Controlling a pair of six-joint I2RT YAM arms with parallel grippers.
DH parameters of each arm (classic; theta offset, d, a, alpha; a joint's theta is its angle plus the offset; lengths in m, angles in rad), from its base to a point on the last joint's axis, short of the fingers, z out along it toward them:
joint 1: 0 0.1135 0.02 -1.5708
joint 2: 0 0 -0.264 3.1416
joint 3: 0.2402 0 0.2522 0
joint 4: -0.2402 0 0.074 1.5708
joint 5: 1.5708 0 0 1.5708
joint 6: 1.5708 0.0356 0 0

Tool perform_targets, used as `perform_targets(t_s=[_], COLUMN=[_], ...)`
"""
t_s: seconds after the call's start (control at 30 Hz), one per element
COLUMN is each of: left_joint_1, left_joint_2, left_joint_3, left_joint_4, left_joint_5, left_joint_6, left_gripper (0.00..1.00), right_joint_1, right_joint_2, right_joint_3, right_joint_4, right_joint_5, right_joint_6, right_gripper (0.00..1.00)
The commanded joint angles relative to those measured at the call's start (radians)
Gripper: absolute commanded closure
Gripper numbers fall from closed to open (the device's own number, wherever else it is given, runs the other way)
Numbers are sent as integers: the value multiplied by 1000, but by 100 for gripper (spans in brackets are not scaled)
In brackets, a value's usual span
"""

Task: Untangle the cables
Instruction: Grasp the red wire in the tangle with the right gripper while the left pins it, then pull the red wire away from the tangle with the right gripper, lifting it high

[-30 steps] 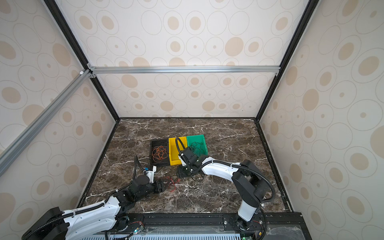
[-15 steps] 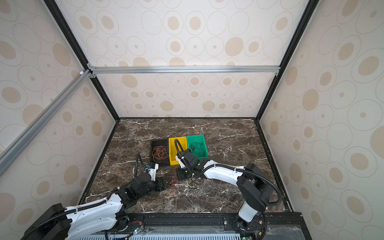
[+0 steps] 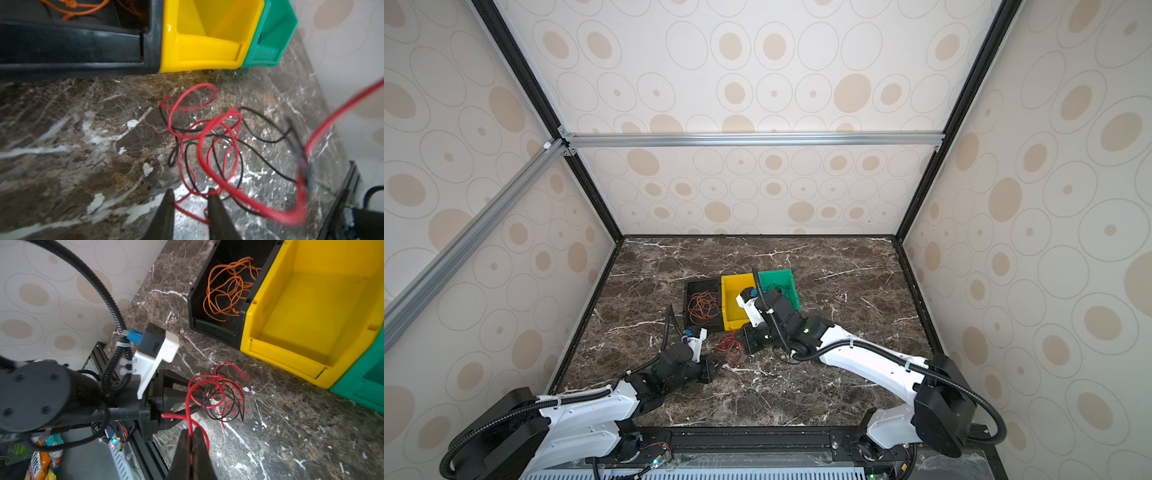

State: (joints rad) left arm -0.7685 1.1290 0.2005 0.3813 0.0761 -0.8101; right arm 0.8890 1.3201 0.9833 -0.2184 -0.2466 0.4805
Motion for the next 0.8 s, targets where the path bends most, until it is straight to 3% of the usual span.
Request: perform_targets(t_s=[0.0,0.17,0.4,0.6,0.77], left_joint_1=[1,1,3,9,27], left_joint_2=[13,4,-46,-83,-97], left_joint_3=[20,15,3,-34,-37], left_joint_4=[27,22,1,-40,-141], left_joint_5=[-17,-16,-15,-75,-132], left_joint_6=[8,8,15,-57,-133], left_gripper=[92,100,100,100,100], right_joint_1=[-11,-62,-117,-186,-227], right_joint_2=[-76,-156,-220,-253,-276], right_joint_3=[13,25,33,86,168], right_joint_4=[-34,-99,-138,-226,-337], right_joint_5=[21,32,3,86,253], right_joint_6=[-20,-23,-18,-37,-108], right_gripper=[100,100,100,100,100])
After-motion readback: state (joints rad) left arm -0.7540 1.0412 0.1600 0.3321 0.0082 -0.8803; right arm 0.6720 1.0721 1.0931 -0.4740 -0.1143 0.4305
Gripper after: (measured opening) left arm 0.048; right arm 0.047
